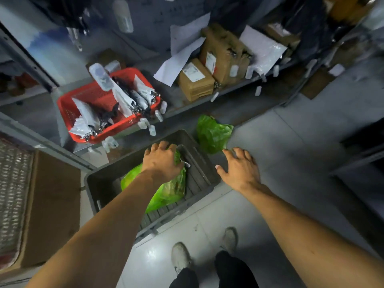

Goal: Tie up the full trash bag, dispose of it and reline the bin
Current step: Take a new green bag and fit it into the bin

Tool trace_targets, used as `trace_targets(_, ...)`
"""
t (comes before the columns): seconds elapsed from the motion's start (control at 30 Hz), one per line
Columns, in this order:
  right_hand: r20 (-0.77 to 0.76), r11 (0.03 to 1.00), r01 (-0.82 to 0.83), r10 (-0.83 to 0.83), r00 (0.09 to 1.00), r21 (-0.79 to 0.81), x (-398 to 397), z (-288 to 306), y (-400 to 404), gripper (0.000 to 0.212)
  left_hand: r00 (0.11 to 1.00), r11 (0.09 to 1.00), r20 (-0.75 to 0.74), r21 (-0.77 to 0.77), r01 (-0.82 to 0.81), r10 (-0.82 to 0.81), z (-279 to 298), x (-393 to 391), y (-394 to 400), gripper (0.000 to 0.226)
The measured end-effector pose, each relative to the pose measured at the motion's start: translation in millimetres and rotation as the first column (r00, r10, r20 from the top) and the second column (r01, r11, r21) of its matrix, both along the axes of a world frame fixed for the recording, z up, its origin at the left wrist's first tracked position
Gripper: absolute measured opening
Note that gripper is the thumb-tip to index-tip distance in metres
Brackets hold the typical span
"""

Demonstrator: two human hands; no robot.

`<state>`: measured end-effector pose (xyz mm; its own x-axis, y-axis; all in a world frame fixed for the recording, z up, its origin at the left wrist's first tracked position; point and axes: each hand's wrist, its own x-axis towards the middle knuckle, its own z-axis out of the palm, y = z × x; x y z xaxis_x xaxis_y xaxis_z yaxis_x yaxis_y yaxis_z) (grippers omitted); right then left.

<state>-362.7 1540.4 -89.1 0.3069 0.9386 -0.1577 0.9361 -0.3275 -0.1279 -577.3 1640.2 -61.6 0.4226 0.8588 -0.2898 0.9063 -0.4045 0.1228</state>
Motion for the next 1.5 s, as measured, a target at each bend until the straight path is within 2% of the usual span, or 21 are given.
trace_targets(0.23,-0.003,0.999,0.045,-0.045,0.999,0.023,81,6,-12,0.065,0.999,0.999,0.006,0.001,0.040,-0.040,4,86,4,0.064)
trace_targets(0.5,-0.027,1.000,-0.008,0.009,1.000,0.011,173,-7,-3,0.063,0.999,0.998,0.026,-0.052,-0.017,0.019,-15,185,7,0.065)
trace_targets(0.87,-0.061,0.998,-0.030,0.027,0.998,-0.061,245,-45,47,0.059,1.000,0.991,-0.024,-0.133,-0.023,0.020,-59,251,53,0.064)
trace_targets(1.2,-0.112,0.989,0.018,-0.035,0.993,-0.150,312,-107,131,0.064,0.996,0.987,-0.054,-0.153,0.055,-0.064,-124,327,145,0.063)
trace_targets(1.5,-0.185,0.983,-0.001,-0.034,0.982,-0.184,358,-207,199,0.063,0.995,0.994,-0.097,-0.107,0.001,-0.012,-207,392,198,0.058)
